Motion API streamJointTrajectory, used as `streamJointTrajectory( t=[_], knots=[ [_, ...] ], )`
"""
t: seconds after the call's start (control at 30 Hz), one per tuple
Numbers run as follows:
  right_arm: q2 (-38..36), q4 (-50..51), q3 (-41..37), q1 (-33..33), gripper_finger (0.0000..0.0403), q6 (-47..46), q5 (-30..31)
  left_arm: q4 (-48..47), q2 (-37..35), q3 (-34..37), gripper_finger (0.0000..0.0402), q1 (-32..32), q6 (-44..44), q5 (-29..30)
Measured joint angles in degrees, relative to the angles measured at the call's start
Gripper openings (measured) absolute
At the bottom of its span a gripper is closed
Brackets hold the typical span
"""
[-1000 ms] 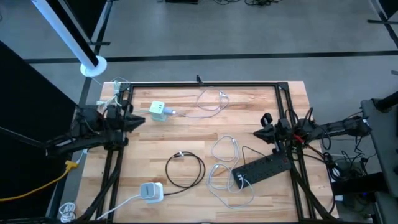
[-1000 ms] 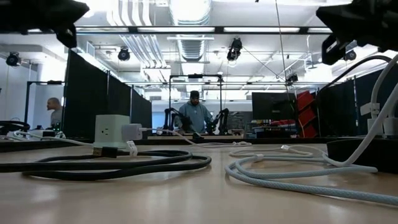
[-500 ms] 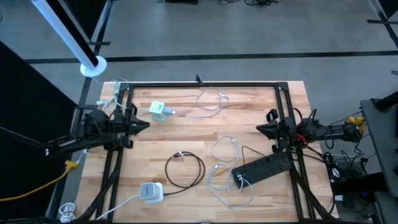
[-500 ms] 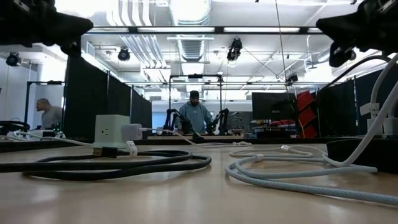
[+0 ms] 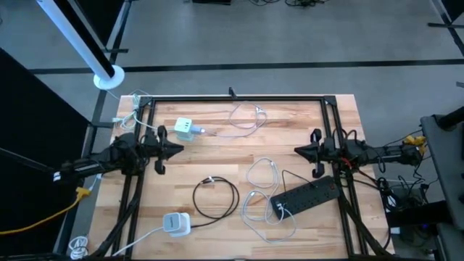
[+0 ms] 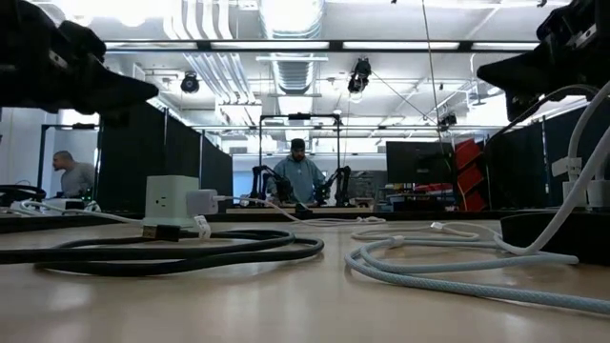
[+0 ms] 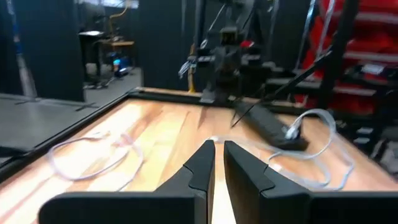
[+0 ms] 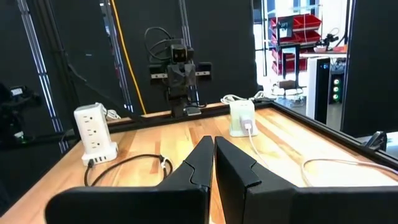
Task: Insert USB
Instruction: Return to Home Position
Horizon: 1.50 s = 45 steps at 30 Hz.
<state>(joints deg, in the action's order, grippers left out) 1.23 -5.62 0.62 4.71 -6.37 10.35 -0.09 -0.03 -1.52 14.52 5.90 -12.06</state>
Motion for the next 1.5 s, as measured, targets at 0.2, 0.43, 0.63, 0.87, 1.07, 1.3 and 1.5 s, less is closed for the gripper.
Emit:
streamJointTrajectory(
  t=[0.2, 0.43, 0.63, 0.87, 1.07, 1.3, 1.5],
  knots=[
    [0.0, 0.2, 0.0, 0.0, 0.0, 0.0, 0.0, 0.3, 0.1, 0.1, 0.0022, -2.7, -2.7, -0.5],
    [0.0, 0.7, 0.0, 0.0, 0.0, 0.0, 0.0, 0.1, 0.0, 0.1, 0.0022, -5.5, -2.9, 0.5],
    [0.1, 0.9, 0.0, 0.0, 0.0, 0.0, 0.0, 0.7, 0.0, 0.0, 0.0022, -5.9, -2.0, 1.1],
    [0.1, 0.8, 0.0, 0.0, 0.0, 0.0, 0.0, 1.0, 1.5, 1.0, 0.0022, -6.1, -4.2, 14.4],
    [0.1, 0.8, 0.0, 0.0, 0.0, 0.0, 0.0, 1.5, 4.7, 0.9, 0.0022, -6.2, -2.3, 18.1],
    [0.1, 0.8, 0.0, 0.0, 0.0, 0.0, 0.0, 1.4, 6.5, 0.9, 0.0022, -6.2, -2.2, 18.1],
    [0.1, 0.8, 0.0, 0.0, 0.0, 0.0, 0.0, 1.4, 7.3, 0.9, 0.0022, -6.2, -2.2, 18.1]
  ],
)
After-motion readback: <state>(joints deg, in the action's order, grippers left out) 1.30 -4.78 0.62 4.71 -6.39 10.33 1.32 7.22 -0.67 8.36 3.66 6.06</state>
